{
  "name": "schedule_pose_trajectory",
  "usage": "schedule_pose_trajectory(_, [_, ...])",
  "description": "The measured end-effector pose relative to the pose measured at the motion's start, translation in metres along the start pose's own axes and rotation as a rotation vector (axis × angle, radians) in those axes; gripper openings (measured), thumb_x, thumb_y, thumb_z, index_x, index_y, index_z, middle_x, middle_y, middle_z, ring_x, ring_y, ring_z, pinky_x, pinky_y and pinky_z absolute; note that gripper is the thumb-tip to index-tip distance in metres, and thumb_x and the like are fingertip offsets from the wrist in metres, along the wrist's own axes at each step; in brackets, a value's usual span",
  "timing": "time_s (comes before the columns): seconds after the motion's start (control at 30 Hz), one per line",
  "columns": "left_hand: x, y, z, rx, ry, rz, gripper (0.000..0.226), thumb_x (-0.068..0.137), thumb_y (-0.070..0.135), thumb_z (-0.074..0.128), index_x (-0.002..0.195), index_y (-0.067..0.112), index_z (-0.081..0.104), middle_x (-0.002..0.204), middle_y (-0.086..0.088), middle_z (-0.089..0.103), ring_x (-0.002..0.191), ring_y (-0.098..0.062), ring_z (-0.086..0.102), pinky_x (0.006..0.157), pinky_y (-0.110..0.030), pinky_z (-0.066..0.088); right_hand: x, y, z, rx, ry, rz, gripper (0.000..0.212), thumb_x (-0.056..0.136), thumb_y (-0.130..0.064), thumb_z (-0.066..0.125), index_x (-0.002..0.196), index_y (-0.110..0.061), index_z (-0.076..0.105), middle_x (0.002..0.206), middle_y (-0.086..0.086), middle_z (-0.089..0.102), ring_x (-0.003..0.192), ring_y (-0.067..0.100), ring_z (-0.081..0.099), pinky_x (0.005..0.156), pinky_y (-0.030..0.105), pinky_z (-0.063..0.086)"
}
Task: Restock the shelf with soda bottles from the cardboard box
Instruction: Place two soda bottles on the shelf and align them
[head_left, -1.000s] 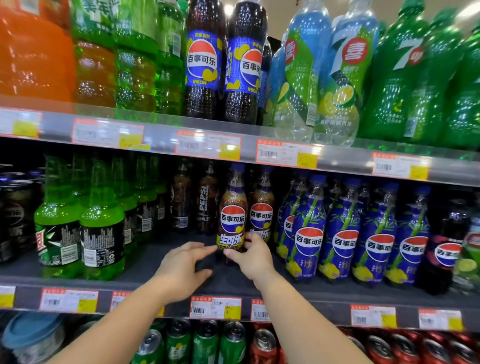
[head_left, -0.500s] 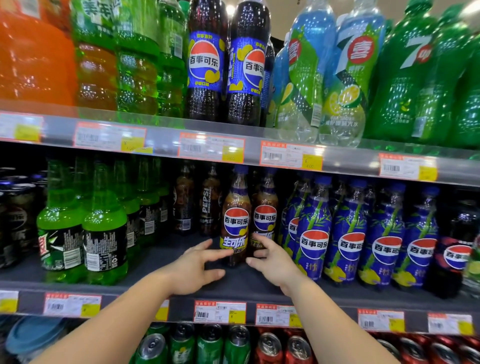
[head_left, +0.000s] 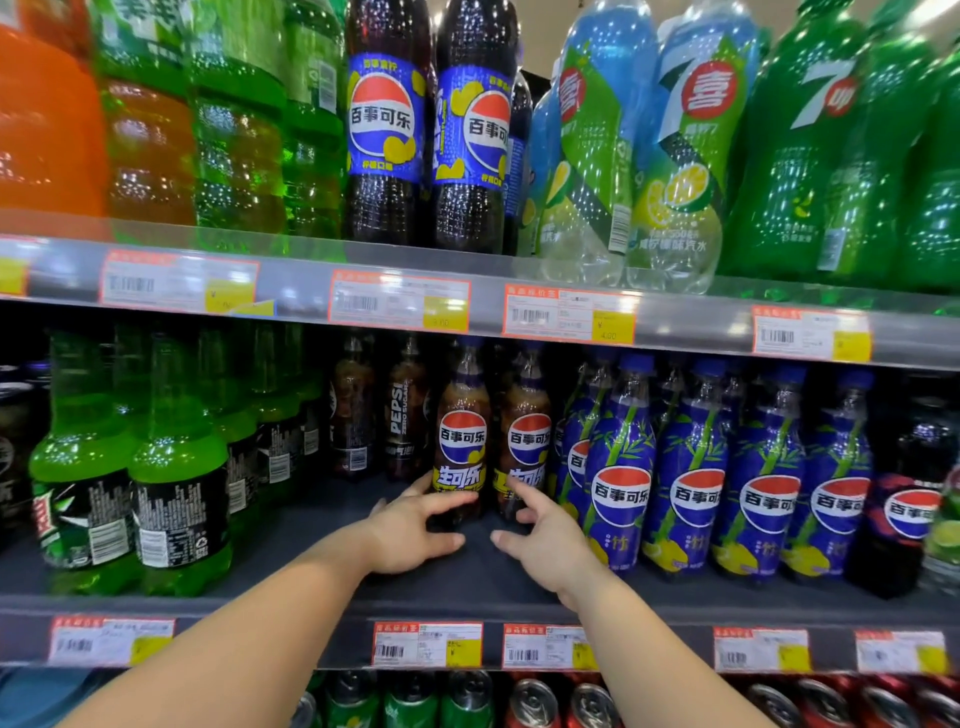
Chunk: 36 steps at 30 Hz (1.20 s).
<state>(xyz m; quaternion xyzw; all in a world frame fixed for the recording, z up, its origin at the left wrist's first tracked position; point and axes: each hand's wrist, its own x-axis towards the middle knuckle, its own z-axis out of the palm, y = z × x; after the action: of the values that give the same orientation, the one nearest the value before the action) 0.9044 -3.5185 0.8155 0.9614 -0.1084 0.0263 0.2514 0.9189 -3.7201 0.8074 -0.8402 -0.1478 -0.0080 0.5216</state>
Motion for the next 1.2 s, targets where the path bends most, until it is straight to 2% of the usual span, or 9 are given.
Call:
schedule_pose_trajectory(0.07, [0.001,-0.003,0.001,-0.02,0.004,0.011,0.056,0.087,0.045,0.06,0.124,0.07,0.026,0.16,0.006,0.001,0.146,-0.015,0.012,0.118,-0.051,0.01,0.0,0.001,0.0,0.002,0.001,0.008,0.072,0.087,-0.014,0.069,0.146,-0.036,0.035,0.132,0.009,0.05,0.109,0.014,0.051,0.089,0.023,0.043])
schedule_pose_trajectory(0.3, [0.0,0.0,0.001,-0.021,-0.018,0.001,0.06,0.088,0.041,0.061,0.136,0.058,0.03,0.16,0.007,-0.002,0.146,-0.017,0.008,0.118,-0.05,0.009,0.006,0.004,0.003,-0.029,-0.032,0.034,0.077,0.085,-0.014,0.071,0.148,-0.035,0.031,0.132,0.007,0.052,0.115,0.02,0.055,0.1,0.037,0.048])
schedule_pose_trajectory(0.63, [0.006,0.002,0.001,-0.052,-0.032,-0.003,0.063,0.087,0.038,0.062,0.136,0.057,0.028,0.159,0.006,-0.008,0.147,-0.018,0.006,0.119,-0.045,0.009,0.005,0.003,0.0,-0.027,-0.058,0.033,0.079,0.084,-0.011,0.071,0.148,-0.034,0.03,0.134,0.006,0.052,0.114,0.012,0.05,0.101,0.029,0.045])
schedule_pose_trajectory(0.8, [0.0,0.007,0.0,-0.159,-0.003,-0.031,0.069,0.083,0.041,0.068,0.139,0.053,0.03,0.16,0.001,-0.008,0.147,-0.018,0.007,0.115,-0.029,0.011,0.0,-0.002,-0.002,-0.002,-0.076,0.029,0.079,0.083,-0.011,0.072,0.148,-0.032,0.031,0.134,0.007,0.051,0.113,0.013,0.051,0.097,0.026,0.045])
schedule_pose_trajectory(0.9, [-0.016,0.013,-0.009,-0.252,0.081,0.034,0.063,0.081,0.037,0.071,0.126,0.062,0.035,0.16,-0.004,-0.002,0.145,-0.013,0.007,0.113,-0.023,0.012,-0.006,-0.006,-0.006,0.045,-0.102,0.002,0.076,0.082,-0.01,0.073,0.144,-0.033,0.037,0.137,0.01,0.05,0.12,0.014,0.051,0.094,0.024,0.045])
schedule_pose_trajectory(0.97, [-0.037,0.018,-0.015,-0.33,0.197,0.103,0.062,0.081,0.031,0.073,0.122,0.064,0.039,0.159,0.001,0.007,0.139,0.004,0.013,0.108,-0.012,0.013,-0.014,-0.011,-0.011,0.065,-0.129,-0.044,0.071,0.082,-0.01,0.074,0.138,-0.04,0.041,0.136,0.006,0.053,0.122,0.011,0.05,0.089,0.017,0.043])
schedule_pose_trajectory(1.03, [-0.066,0.019,-0.016,-0.405,0.358,0.138,0.06,0.081,0.029,0.073,0.12,0.065,0.046,0.154,0.015,0.018,0.128,0.024,0.016,0.099,0.003,0.015,-0.024,-0.018,-0.013,0.084,-0.169,-0.094,0.066,0.082,-0.007,0.073,0.13,-0.043,0.046,0.128,-0.001,0.056,0.121,0.006,0.05,0.081,0.007,0.042])
schedule_pose_trajectory(1.1, [-0.099,0.013,-0.009,-0.416,0.491,0.159,0.058,0.078,0.039,0.072,0.121,0.065,0.043,0.147,0.026,0.025,0.127,0.026,0.021,0.096,0.006,0.018,-0.037,-0.029,-0.006,0.071,-0.201,-0.171,0.063,0.079,-0.004,0.075,0.12,-0.046,0.051,0.121,-0.008,0.06,0.118,-0.003,0.052,0.081,0.001,0.04])
schedule_pose_trajectory(1.2, [-0.145,-0.007,-0.002,-0.344,0.517,0.071,0.063,0.065,0.061,0.062,0.12,0.072,0.034,0.142,0.029,0.03,0.129,0.021,0.024,0.101,-0.002,0.025,-0.055,-0.046,0.026,-0.089,-0.209,-0.303,0.063,0.077,-0.019,0.076,0.117,-0.059,0.048,0.119,-0.021,0.059,0.115,-0.018,0.047,0.096,0.004,0.034])
